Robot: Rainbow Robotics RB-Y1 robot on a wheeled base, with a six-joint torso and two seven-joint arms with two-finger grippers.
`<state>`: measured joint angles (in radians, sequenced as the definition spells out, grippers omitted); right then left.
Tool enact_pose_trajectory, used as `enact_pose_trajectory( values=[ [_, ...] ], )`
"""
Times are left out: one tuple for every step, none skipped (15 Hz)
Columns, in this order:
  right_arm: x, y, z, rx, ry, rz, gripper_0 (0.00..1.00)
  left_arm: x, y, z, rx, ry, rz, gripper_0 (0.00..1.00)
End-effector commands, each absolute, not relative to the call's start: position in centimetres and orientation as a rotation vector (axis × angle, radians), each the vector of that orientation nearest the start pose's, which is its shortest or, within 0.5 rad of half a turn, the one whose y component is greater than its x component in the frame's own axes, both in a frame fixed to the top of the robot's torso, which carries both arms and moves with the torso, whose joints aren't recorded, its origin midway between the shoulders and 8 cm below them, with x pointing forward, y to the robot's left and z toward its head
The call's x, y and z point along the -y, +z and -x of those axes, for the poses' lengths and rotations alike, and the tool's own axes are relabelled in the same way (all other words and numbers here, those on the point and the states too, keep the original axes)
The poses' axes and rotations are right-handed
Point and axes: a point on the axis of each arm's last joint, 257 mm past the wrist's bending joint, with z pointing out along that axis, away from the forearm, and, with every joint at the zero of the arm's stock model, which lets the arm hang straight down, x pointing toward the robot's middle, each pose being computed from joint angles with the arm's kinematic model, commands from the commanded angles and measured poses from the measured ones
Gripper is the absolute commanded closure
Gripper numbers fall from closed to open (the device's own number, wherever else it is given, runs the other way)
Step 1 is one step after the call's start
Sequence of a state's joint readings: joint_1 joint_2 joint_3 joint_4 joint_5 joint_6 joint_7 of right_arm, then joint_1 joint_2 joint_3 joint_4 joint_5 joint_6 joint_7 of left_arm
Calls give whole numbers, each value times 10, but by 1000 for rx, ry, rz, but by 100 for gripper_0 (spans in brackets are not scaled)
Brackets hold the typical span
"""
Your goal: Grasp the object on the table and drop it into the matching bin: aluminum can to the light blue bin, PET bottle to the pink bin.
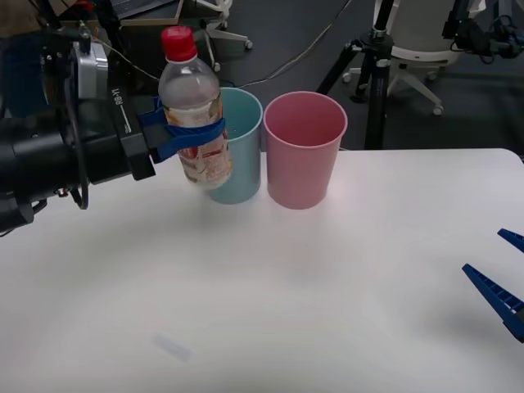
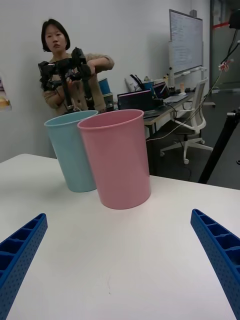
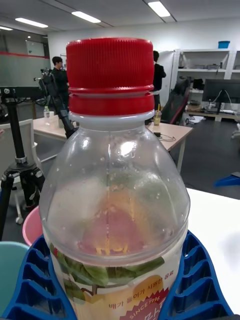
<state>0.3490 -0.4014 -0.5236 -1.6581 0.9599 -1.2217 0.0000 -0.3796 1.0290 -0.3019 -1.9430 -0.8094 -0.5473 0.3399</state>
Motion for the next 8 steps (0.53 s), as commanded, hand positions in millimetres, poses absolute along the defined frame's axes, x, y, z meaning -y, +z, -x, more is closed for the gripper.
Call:
enact_pose_trajectory(
  values=[
    [330, -169, -342, -1441, 567, 465, 0, -70, 29, -465, -1299, -782, -964, 100],
    [330, -169, -342, -1441, 567, 465, 0, -65, 30, -474, -1307, -775, -969, 100],
    [330, -169, -342, -1441, 567, 465, 0, -58, 33, -482, -1310, -770, -966, 100],
    [330, -169, -342, -1441, 567, 465, 0, -50, 38, -494, -1312, -763, -960, 100],
    [330, -169, -342, -1441, 567, 465, 0, -43, 41, -502, -1313, -769, -951, 100],
    [330, -169, -342, -1441, 567, 465, 0, -35, 46, -510, -1308, -785, -938, 100],
    [330, -169, -342, -1441, 567, 465, 0, -24, 52, -520, -1295, -793, -922, 100],
    [330, -169, -342, -1441, 567, 465, 0, -16, 56, -530, -1284, -779, -916, 100]
  ],
)
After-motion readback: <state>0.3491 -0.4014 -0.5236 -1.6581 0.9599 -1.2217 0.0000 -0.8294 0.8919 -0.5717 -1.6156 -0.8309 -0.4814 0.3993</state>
